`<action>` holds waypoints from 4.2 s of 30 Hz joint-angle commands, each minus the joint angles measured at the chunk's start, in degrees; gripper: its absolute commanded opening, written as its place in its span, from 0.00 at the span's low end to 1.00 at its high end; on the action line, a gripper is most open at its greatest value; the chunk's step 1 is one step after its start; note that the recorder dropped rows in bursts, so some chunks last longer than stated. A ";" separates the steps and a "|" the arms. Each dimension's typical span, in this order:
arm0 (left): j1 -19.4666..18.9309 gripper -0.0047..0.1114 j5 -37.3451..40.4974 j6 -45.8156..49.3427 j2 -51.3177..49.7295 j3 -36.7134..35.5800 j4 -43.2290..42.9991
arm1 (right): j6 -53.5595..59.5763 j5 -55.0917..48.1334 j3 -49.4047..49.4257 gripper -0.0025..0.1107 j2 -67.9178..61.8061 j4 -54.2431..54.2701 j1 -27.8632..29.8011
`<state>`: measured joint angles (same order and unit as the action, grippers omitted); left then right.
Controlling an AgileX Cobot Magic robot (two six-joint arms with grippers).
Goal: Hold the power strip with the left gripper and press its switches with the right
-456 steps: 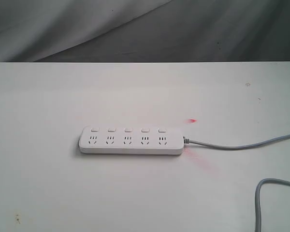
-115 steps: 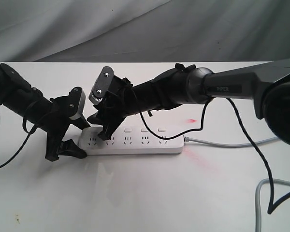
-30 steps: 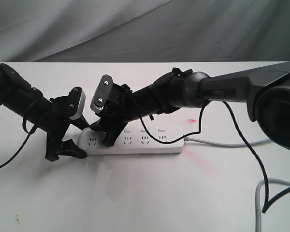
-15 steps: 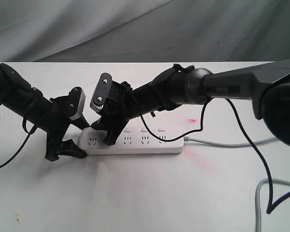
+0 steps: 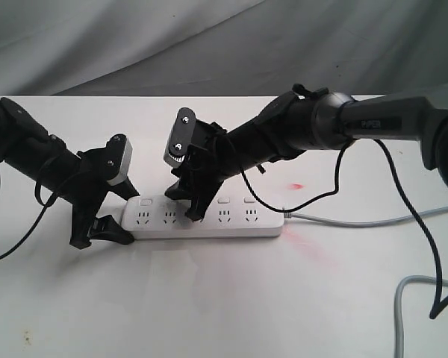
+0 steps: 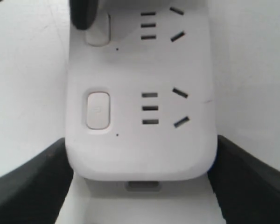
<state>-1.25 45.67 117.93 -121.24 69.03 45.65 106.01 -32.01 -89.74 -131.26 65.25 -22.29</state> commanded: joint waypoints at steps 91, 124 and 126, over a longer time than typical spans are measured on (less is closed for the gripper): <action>-0.09 0.44 -2.34 0.76 -0.17 -0.07 -2.41 | -1.36 0.89 7.64 0.40 0.30 -6.05 2.80; -0.09 0.44 -2.34 0.87 -0.17 -0.07 -2.41 | -1.77 1.97 12.65 0.40 10.76 -6.67 6.34; -0.09 0.44 -2.34 0.97 -0.17 -0.07 -2.41 | -1.77 2.37 12.65 0.40 10.76 -6.67 6.34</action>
<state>-1.25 45.67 117.93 -121.24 69.03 45.65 103.85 -30.21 -77.54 -121.18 58.74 -16.03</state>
